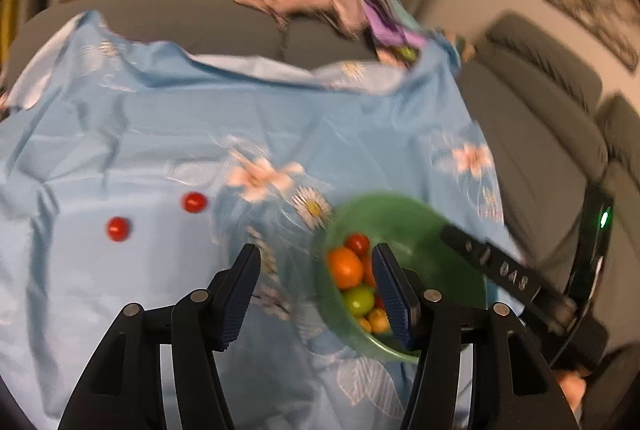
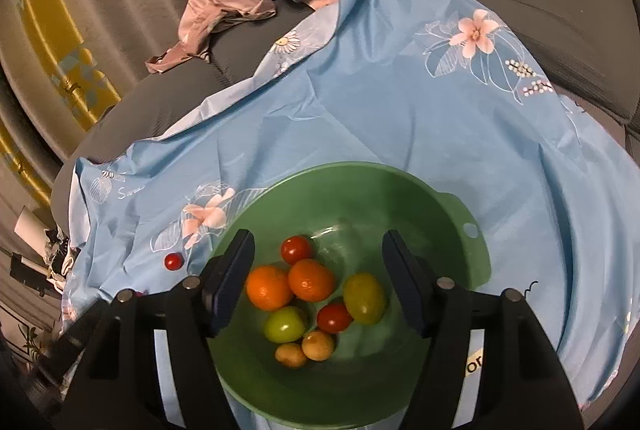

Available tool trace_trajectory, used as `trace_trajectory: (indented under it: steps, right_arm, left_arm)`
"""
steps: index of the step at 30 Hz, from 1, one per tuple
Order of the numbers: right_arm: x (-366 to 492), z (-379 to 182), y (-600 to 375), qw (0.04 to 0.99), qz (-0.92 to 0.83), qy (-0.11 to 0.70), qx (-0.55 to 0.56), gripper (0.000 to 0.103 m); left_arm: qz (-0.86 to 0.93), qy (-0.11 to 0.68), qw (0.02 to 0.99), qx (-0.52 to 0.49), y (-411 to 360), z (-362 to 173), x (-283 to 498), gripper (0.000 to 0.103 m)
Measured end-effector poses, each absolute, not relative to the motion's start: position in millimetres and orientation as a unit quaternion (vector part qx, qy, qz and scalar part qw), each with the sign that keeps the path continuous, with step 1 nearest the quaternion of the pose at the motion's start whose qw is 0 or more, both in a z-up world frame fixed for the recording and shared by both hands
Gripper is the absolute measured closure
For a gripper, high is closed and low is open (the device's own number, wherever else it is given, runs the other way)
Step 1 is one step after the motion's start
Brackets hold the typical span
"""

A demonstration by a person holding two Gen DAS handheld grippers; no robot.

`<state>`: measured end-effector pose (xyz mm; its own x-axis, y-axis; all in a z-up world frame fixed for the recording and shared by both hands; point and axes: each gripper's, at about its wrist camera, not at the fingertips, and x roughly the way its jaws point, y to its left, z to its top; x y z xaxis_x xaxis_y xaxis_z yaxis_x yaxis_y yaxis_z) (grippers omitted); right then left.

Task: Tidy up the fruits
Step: 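Move both grippers away from the bowl toward the remaining cherry tomatoes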

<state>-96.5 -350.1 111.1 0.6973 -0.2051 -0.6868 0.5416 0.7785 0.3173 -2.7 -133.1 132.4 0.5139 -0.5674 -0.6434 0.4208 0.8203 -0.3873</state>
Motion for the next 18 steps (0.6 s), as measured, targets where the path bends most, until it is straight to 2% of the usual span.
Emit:
trace_trajectory:
  steps: [5, 18]
  right_arm:
    - [-92, 115, -340, 0.890, -0.206, 0.324, 0.246, 0.032]
    - [-60, 119, -278, 0.913, -0.130, 0.340, 0.183, 0.032]
  left_arm:
    - [-0.225, 0.379, 0.891, -0.112, -88, 136, 11, 0.045]
    - [-0.109, 0.383, 0.904, -0.157, 4, 108, 53, 0.045]
